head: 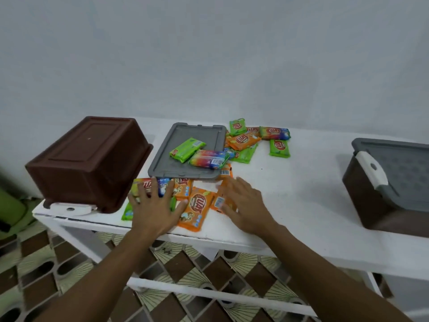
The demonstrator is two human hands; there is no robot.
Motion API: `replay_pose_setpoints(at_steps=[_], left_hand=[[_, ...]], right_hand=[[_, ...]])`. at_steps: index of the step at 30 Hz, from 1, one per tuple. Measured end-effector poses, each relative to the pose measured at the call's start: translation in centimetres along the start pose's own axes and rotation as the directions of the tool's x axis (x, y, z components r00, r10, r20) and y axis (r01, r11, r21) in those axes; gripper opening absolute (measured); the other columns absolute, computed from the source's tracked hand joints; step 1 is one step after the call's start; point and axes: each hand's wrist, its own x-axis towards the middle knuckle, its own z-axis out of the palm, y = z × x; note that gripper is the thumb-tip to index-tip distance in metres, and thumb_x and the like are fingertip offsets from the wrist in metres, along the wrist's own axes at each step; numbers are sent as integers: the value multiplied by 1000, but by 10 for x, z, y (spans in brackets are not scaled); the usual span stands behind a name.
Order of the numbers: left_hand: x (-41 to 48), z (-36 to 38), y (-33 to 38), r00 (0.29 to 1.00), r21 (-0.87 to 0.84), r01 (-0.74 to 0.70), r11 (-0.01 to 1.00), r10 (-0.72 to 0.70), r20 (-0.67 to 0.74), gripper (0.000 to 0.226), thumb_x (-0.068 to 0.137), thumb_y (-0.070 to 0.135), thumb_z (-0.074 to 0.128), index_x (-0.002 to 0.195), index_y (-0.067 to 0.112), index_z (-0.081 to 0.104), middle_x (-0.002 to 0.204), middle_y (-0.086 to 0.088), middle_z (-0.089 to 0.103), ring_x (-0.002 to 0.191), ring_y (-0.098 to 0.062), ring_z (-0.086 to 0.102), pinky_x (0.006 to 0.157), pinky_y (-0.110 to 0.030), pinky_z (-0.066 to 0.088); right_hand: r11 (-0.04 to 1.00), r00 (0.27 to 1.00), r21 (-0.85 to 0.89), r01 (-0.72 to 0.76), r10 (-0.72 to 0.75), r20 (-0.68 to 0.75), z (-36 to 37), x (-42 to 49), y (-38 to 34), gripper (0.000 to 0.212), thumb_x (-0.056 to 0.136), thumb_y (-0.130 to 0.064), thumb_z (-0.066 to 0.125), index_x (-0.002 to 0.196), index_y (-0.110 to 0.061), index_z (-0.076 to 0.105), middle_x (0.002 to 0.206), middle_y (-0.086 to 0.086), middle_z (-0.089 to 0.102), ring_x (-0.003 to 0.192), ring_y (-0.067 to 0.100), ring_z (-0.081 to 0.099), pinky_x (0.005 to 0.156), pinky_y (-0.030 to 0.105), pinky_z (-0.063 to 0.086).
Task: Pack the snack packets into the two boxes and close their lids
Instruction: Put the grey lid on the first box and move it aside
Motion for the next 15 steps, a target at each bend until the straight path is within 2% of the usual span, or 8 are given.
replay_pose_setpoints(at_steps=[3,8,15], left_hand=[[-3,2,16,999,19,-23,1000,23,-23,84,82,80,6,154,35,0,162,-15,-2,144,-48,3,111,-69,4],[-11,0,55,999,25,-33,999,33,19,87,82,80,7,154,32,-5,161,-20,-7,143,-53,1,109,-71,4],[-15,0,117,995,-22,-79,997,80,51,89,81,81,7,154,30,-4,160,-24,-10,140,-57,-5,106,-73,0]], right_hand=[[998,996,-57,30,-25,88,8,3,-6,60,94,-64,27,149,-42,25,163,-8,8,150,16,-3,118,53,9],[992,997,-98,-73,75,15,0,-20,17,62,89,-67,21,146,-46,29,162,-12,13,150,12,1,116,55,11],[957,966,-134,-257,250,-70,-12,-56,52,76,80,-78,-3,146,-50,24,162,-14,7,149,10,-3,117,57,8]])
